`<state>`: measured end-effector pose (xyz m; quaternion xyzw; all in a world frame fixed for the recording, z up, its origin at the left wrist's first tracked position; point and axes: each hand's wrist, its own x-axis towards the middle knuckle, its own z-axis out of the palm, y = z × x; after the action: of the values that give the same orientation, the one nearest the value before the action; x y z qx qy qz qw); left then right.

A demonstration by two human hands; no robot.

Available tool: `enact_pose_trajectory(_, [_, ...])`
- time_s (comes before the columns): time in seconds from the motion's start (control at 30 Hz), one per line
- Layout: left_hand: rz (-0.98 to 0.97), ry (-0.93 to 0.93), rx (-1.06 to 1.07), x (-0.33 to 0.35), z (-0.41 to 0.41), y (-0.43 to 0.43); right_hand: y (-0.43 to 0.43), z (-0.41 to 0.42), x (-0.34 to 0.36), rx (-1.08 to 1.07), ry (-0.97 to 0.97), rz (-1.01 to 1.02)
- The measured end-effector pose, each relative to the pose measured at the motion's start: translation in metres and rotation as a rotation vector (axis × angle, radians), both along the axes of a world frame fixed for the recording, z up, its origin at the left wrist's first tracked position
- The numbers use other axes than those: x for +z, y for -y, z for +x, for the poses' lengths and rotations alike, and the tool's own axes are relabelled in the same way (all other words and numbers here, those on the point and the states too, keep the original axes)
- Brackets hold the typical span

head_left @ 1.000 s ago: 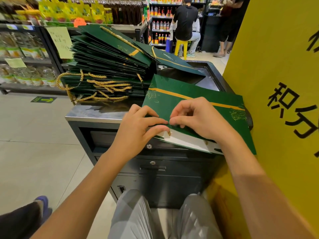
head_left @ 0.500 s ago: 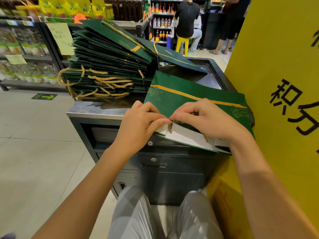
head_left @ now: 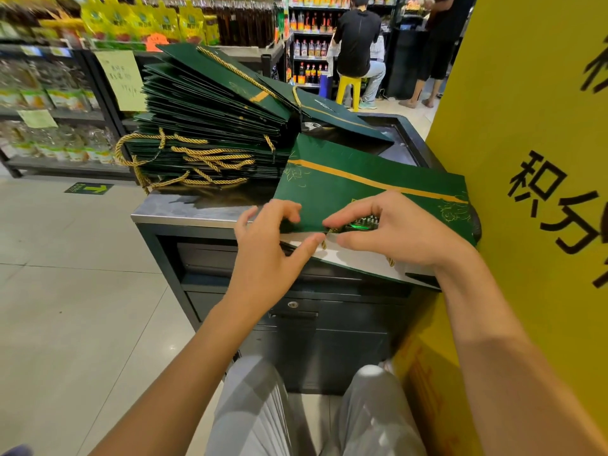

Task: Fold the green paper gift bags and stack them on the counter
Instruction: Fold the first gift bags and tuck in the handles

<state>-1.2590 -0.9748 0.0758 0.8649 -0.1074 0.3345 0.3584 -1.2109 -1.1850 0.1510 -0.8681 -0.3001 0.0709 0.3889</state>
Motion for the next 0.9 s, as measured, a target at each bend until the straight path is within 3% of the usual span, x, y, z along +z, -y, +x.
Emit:
enact_pose_trajectory(0.1, [0.039, 0.127, 0.006, -0.011, -0.005, 0.006, 0.000, 0.000, 0.002, -0.006, 0.011, 0.014])
enact_pose_trajectory(0.3, [0.019, 0.155, 0.086, -0.017, -0.001, 0.018, 0.001, 0.001, 0.004, 0.013, 0.021, 0.004])
enact_pose_trajectory(0.57, [-0.101, 0.056, 0.045, -0.009, -0.004, 0.025, 0.002, 0.003, 0.003, 0.019, 0.025, 0.034])
enact_pose_trajectory(0.9, [-0.129, -0.091, -0.221, 0.001, -0.017, -0.003, 0.005, 0.007, -0.001, -0.033, 0.074, -0.011])
